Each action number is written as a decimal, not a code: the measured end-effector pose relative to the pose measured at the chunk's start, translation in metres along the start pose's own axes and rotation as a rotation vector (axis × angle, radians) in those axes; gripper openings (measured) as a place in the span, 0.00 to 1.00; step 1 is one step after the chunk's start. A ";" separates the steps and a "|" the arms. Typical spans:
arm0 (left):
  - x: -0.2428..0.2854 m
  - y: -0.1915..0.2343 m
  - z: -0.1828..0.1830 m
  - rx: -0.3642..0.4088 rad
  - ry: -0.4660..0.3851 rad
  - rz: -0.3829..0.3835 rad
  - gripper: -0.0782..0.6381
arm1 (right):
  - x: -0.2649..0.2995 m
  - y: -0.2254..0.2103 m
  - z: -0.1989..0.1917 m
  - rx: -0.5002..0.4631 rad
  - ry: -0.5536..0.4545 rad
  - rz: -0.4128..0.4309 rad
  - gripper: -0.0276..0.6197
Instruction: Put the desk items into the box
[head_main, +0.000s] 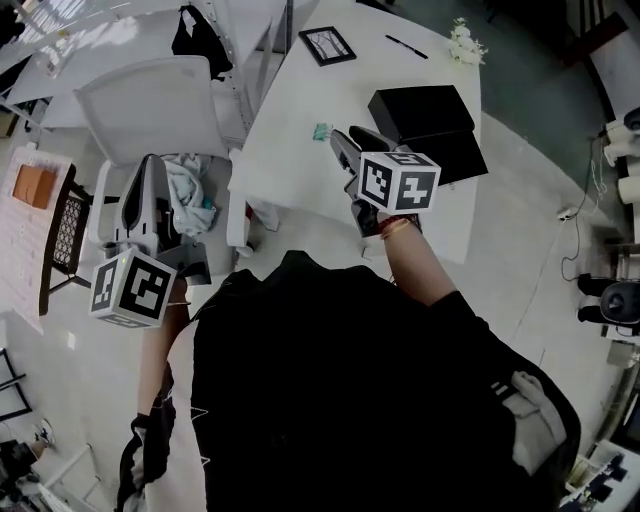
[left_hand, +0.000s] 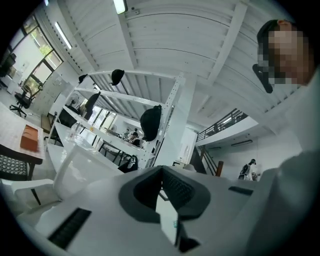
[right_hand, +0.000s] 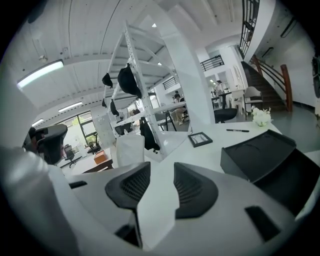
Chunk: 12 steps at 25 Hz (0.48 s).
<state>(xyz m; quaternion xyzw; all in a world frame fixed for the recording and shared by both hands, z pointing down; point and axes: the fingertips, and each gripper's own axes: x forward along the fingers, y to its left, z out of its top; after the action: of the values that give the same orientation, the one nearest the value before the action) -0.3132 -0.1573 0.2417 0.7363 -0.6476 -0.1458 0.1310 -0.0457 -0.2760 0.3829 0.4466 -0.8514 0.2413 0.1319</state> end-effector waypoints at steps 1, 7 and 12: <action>-0.001 0.001 -0.002 0.001 -0.002 0.013 0.12 | 0.004 -0.004 -0.001 -0.005 0.008 0.002 0.28; -0.010 0.008 -0.008 0.008 -0.016 0.092 0.12 | 0.027 -0.020 -0.012 -0.018 0.057 0.020 0.30; -0.019 0.015 -0.012 0.019 -0.010 0.148 0.12 | 0.044 -0.031 -0.021 -0.012 0.085 0.023 0.33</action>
<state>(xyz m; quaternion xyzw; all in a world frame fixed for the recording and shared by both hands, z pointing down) -0.3245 -0.1408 0.2590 0.6867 -0.7024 -0.1333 0.1314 -0.0448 -0.3105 0.4292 0.4254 -0.8516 0.2565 0.1676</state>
